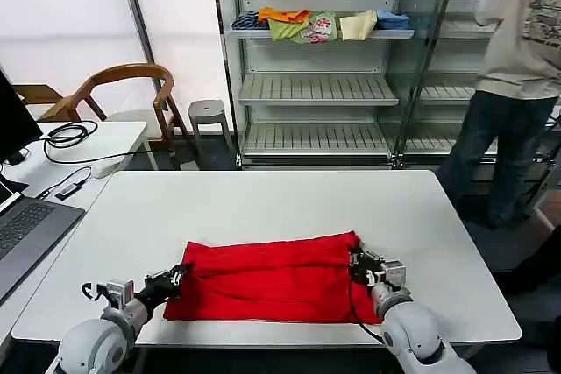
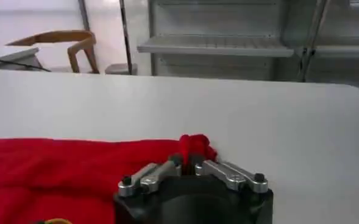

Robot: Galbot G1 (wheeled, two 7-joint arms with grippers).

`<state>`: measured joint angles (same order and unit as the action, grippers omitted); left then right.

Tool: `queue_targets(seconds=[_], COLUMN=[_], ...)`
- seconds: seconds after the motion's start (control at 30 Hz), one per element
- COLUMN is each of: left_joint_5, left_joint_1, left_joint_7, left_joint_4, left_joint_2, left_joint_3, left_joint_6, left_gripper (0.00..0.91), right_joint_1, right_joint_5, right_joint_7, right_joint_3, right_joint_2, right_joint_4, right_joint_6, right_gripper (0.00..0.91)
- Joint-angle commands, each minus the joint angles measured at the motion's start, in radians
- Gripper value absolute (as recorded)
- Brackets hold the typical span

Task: Fold and organize the clothes.

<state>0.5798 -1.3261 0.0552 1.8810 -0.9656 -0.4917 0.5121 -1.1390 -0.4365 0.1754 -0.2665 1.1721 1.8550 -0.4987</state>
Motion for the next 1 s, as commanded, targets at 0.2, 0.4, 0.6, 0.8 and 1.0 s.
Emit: queue_targets(seconds=[0.2,0.4,0.6,0.8,1.0], left_joint_5=[0.076,0.075,0.056,0.046,0.051], left_joint_1=[-0.011,-0.025,-0.033,-0.036,-0.018], left_joint_7=[-0.155,-0.398,-0.52,-0.521,-0.529], left_joint_4=[0.113,0.122,0.113,0.089,0.055], left_joint_2=[0.008,-0.014,-0.068,-0.074,-0.081], left_joint_3=[-0.032,0.08,0.15,0.149,0.17], left_joint_6=[0.012,-0.084,-0.104,-0.124,-0.138], left_gripper=[0.907,0.907,0.907,0.907,0.907], right_joint_1=[-0.047,-0.116,-0.219,-0.284,-0.297], right_joint_5=[0.011,0.03,0.068,0.072,0.08], right_joint_7=[-0.005,-0.031,-0.074,-0.083,-0.077], right_joint_3=[-0.048,-0.115,-0.225,-0.302,-0.315], right_joint_2=[-0.01,-0.011,-0.031,-0.042,-0.033], right_joint_4=[0.099,0.204,0.305,0.364,0.359], right_joint_6=[0.003,0.044,0.101,0.099,0.101], right_gripper=[0.907,0.907,0.907,0.907,0.907])
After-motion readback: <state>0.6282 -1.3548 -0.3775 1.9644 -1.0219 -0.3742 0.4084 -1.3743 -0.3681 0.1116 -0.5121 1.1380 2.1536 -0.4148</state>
